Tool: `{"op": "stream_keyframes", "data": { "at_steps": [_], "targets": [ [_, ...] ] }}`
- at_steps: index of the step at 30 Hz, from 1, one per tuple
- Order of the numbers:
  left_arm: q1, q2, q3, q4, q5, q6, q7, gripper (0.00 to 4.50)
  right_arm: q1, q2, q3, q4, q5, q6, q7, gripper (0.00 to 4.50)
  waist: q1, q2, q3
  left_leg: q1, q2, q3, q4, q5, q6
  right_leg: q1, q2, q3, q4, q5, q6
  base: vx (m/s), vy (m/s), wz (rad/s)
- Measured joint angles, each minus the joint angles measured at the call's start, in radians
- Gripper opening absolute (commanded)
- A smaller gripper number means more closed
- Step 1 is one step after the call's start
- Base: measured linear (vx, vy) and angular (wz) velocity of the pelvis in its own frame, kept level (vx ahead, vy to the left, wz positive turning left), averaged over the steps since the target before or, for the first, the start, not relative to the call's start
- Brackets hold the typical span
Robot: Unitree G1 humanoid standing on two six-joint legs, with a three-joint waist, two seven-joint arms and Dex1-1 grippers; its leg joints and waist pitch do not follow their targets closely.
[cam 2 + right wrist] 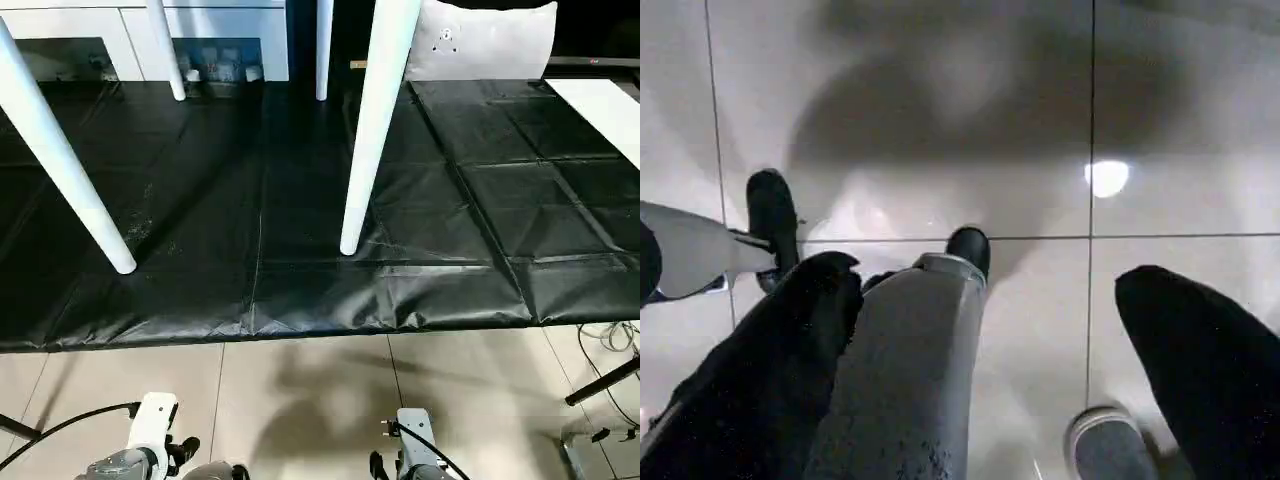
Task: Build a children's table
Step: Flip table
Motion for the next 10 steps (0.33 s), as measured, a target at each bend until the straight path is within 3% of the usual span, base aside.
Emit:
{"op": "stream_keyframes", "data": {
  "at_steps": [10],
  "targets": [
    [0.000, 0.000, 0.000, 0.000, 0.000, 0.000, 0.000, 3.11, 0.000, 0.000, 0.000, 0.000, 0.000, 0.000, 0.000, 4.50, 0.000, 0.000, 0.000, 0.000, 0.000, 0.001, 0.000, 0.000, 0.000, 0.000, 0.000, 0.000, 0.000, 0.000, 0.000, 0.000, 0.000, 0.00]
  ]
}}
